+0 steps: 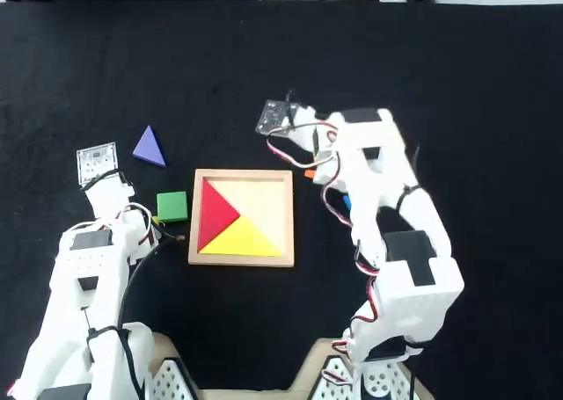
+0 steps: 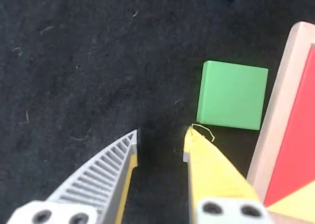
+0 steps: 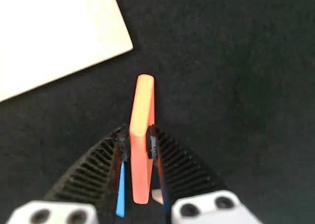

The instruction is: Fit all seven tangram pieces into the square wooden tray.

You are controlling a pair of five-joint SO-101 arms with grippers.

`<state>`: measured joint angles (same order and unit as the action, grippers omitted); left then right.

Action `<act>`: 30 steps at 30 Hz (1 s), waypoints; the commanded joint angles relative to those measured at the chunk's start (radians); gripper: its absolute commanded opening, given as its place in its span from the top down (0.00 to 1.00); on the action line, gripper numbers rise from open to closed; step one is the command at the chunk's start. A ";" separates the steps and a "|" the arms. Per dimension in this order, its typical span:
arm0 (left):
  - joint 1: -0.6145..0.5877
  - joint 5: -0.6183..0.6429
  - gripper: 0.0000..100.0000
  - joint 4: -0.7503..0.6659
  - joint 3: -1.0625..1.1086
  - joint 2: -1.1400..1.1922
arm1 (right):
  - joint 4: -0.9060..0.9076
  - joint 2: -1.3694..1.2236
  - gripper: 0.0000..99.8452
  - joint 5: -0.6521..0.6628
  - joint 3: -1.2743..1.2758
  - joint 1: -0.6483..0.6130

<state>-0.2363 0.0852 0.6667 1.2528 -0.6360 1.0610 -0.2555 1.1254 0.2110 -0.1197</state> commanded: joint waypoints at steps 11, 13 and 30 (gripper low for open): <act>0.015 0.000 0.84 -0.015 -0.050 0.003 | 0.562 0.004 0.99 -0.462 -0.519 -0.021; 0.015 0.000 0.84 -0.015 -0.048 0.003 | 0.612 0.004 0.99 -0.535 -0.558 -0.038; 0.015 0.000 0.84 -0.009 -0.047 0.003 | 0.615 0.002 0.99 -1.122 -0.558 -0.298</act>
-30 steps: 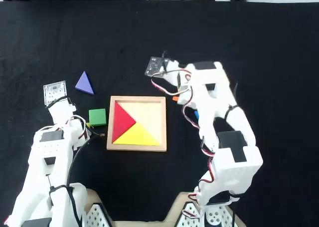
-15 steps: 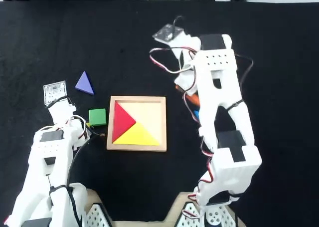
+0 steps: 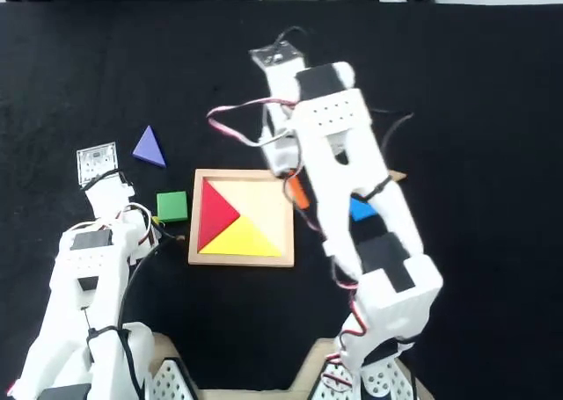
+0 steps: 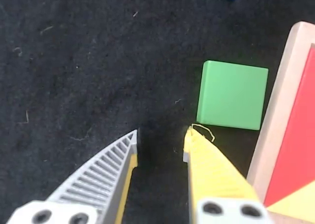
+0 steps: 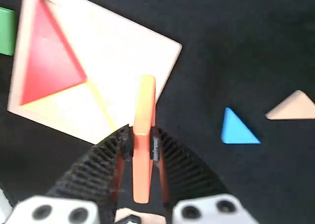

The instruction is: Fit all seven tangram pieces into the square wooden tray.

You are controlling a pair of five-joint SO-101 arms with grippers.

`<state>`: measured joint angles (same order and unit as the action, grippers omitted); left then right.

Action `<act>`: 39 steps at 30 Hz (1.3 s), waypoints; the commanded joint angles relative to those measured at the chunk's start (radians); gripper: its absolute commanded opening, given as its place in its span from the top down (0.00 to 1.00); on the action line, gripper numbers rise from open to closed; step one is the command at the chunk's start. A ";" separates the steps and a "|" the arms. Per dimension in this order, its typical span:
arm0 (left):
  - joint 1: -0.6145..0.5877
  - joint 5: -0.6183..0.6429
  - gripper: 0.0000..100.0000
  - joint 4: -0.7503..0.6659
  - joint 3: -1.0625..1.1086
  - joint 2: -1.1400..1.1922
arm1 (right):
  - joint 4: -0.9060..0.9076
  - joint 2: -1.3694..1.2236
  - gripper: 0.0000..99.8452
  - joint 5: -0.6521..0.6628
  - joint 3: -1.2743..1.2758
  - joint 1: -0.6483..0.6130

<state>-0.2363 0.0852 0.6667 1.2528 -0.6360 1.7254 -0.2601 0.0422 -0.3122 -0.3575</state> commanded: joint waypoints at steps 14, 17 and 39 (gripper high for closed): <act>0.010 0.006 0.84 -0.008 -0.045 0.003 | -0.394 0.008 0.99 -0.155 0.248 -0.072; 0.010 0.006 0.84 -0.008 -0.045 0.003 | -0.416 0.012 0.99 -0.203 0.274 -0.074; 0.013 0.006 0.84 -0.011 -0.045 0.003 | -0.460 0.012 0.99 -0.209 0.440 -0.150</act>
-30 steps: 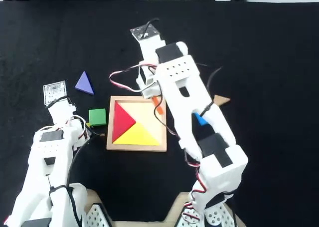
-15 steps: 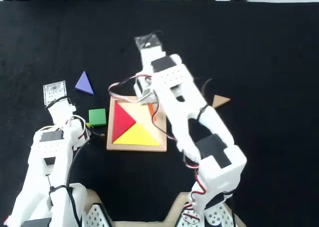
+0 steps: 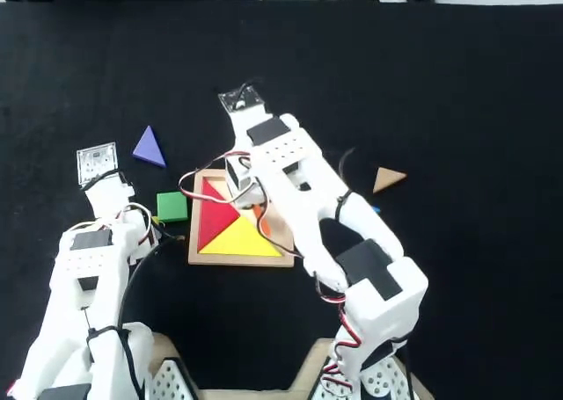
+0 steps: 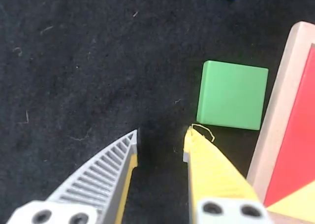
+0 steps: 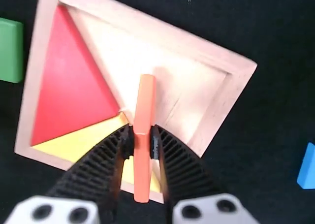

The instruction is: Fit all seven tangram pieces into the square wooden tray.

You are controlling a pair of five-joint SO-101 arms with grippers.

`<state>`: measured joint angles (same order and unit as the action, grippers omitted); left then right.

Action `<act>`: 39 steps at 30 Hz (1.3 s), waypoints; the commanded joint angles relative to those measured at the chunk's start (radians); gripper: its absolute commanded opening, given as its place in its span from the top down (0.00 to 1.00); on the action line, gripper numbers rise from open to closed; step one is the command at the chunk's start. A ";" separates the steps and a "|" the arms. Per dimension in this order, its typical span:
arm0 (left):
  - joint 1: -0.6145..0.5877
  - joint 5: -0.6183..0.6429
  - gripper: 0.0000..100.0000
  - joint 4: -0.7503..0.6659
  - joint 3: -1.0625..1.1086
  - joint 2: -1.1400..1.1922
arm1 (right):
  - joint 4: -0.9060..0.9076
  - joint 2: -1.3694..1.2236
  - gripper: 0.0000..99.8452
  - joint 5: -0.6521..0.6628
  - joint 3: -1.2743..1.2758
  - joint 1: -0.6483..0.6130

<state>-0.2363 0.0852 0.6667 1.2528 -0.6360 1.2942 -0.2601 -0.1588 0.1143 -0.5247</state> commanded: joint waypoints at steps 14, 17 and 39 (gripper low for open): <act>0.013 0.006 0.84 -0.011 -0.045 0.003 | -0.068 0.008 0.98 0.003 0.044 0.017; 0.013 0.006 0.84 -0.011 -0.045 0.003 | -0.064 0.008 0.91 0.006 0.045 0.018; 0.013 0.006 0.84 -0.012 -0.045 0.003 | -0.058 0.013 0.82 0.109 0.050 0.021</act>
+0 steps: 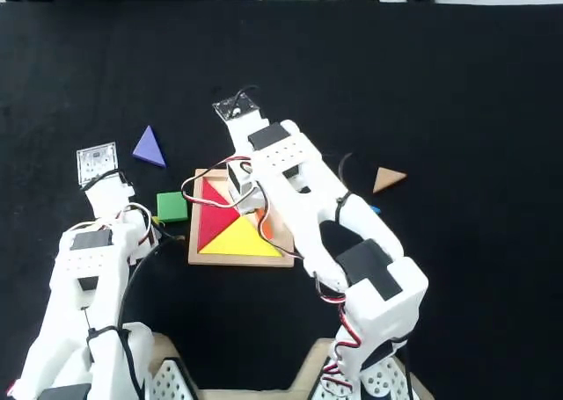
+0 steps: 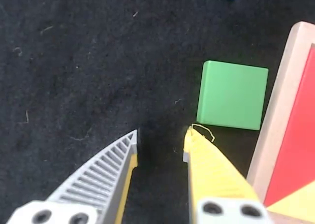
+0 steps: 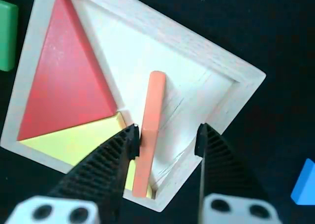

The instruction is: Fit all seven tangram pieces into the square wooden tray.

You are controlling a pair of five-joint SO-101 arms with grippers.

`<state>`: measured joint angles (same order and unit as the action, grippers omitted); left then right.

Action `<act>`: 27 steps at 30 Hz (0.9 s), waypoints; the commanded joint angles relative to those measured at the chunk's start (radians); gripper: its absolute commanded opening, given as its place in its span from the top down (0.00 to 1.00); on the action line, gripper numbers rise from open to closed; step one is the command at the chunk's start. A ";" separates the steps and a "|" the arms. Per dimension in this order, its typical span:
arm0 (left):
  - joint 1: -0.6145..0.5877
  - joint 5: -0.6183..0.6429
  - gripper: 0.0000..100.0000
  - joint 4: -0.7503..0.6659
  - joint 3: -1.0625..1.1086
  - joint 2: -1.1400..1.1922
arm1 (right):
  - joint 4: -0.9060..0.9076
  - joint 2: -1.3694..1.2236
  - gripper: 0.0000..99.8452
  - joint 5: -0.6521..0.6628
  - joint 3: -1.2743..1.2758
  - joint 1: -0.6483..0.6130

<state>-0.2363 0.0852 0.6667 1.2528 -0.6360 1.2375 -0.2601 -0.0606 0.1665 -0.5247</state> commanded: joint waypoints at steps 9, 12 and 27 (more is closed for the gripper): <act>0.013 0.006 0.84 -0.012 -0.045 0.003 | 0.025 0.013 0.82 0.055 -0.002 0.109; 0.013 0.006 0.84 -0.012 -0.045 0.003 | 0.026 0.018 0.82 0.058 -0.002 0.123; 0.015 0.006 0.84 -0.012 -0.045 0.003 | -0.008 -0.019 0.82 0.173 -0.177 -0.021</act>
<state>-0.2363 0.0852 0.6667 1.2528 -0.6360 1.2620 -0.2631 0.0315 0.0591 -0.4971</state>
